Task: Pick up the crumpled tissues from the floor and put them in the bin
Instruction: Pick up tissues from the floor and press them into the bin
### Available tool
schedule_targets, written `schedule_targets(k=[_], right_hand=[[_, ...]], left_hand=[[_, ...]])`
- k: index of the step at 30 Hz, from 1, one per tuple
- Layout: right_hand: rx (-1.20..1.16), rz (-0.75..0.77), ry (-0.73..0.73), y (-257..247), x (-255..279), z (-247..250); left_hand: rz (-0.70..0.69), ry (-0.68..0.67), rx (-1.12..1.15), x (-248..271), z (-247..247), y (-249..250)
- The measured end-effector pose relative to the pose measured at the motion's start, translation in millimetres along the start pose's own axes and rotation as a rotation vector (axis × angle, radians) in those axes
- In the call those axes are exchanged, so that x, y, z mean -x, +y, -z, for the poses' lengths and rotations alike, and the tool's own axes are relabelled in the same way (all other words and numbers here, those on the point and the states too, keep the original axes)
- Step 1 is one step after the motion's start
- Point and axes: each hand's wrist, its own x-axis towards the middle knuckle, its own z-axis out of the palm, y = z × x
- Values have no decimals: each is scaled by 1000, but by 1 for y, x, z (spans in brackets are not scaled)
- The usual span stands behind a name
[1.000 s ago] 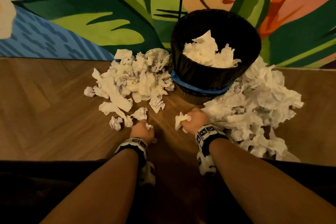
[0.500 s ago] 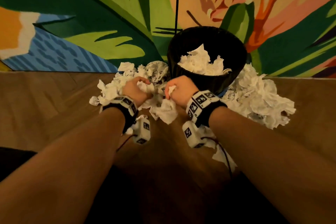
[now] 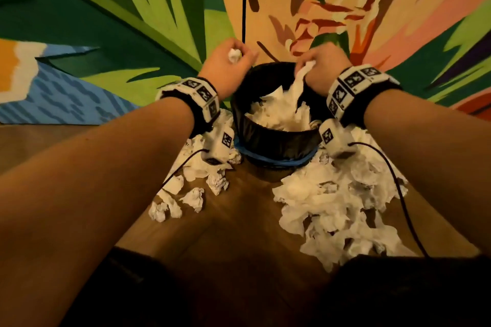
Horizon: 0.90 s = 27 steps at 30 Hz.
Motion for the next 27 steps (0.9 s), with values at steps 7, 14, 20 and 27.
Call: schedule_targets(k=[7, 14, 20, 27], right_hand=[[203, -106, -180, 30, 3, -36], [102, -106, -275, 36, 8, -64], [115, 62, -285, 40, 8, -58], [508, 26, -449, 43, 14, -70]], left_hand=[[38, -386, -322, 3, -54, -6], [-73, -541, -692, -8, -66, -34], [-67, -525, -748, -15, -66, -38], [-21, -666, -1040, -15, -85, -44]])
